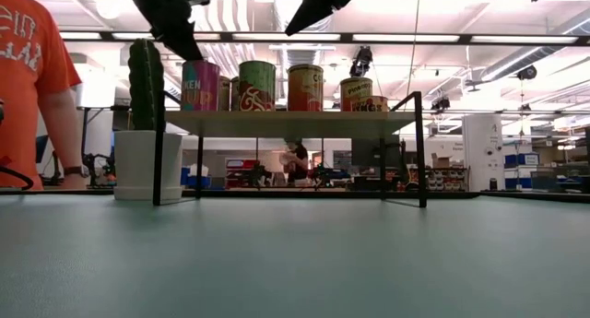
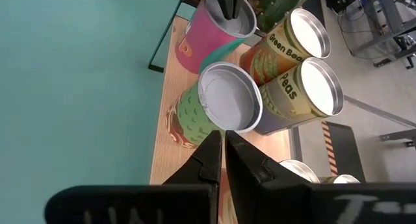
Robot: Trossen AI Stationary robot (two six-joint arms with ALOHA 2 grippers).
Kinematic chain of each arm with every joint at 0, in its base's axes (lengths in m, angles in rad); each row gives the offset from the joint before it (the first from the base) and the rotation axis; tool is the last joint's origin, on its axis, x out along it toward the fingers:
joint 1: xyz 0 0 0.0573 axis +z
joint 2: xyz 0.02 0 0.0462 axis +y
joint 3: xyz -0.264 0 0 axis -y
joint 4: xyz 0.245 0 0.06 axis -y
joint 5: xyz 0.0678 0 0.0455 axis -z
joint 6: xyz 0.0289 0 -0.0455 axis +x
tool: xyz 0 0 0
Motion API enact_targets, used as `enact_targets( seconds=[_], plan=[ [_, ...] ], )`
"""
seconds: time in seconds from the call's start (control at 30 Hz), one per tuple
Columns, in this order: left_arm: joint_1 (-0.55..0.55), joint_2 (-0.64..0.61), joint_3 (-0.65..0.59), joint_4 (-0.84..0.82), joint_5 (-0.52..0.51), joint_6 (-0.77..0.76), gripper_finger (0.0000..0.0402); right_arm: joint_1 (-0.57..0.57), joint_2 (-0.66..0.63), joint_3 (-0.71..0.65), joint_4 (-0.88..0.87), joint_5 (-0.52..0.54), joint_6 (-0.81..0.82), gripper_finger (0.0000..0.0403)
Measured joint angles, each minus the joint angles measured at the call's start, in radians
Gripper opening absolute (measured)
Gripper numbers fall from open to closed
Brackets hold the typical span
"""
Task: Pick and place cans onto a shelf
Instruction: Adjust the canned goods on the shelf
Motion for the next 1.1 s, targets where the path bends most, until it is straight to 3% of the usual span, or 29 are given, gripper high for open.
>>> enact_targets(
  seconds=[0.3,0.6,0.73,0.97,1.1],
  plan=[
    [0.000,-0.010,-0.001,0.034,0.001,0.003,0.0000,0.000,0.000,0.000,0.000,0.000,-0.001,0.0009],
    [-0.014,-0.097,-0.003,0.112,0.006,0.009,0.0000,0.000,0.000,0.000,0.001,0.000,0.014,0.0009],
    [-0.056,-0.141,-0.055,0.241,0.061,0.003,0.0000,0.000,0.000,0.000,0.010,0.000,0.040,0.0009],
    [-0.138,-0.221,-0.242,0.520,0.059,0.069,0.0000,0.000,0.000,0.000,0.013,0.012,0.052,0.0009],
    [-0.147,-0.288,-0.345,0.713,0.054,0.149,0.0000,-0.001,0.000,0.011,0.033,0.095,0.076,0.0009]
  ],
)
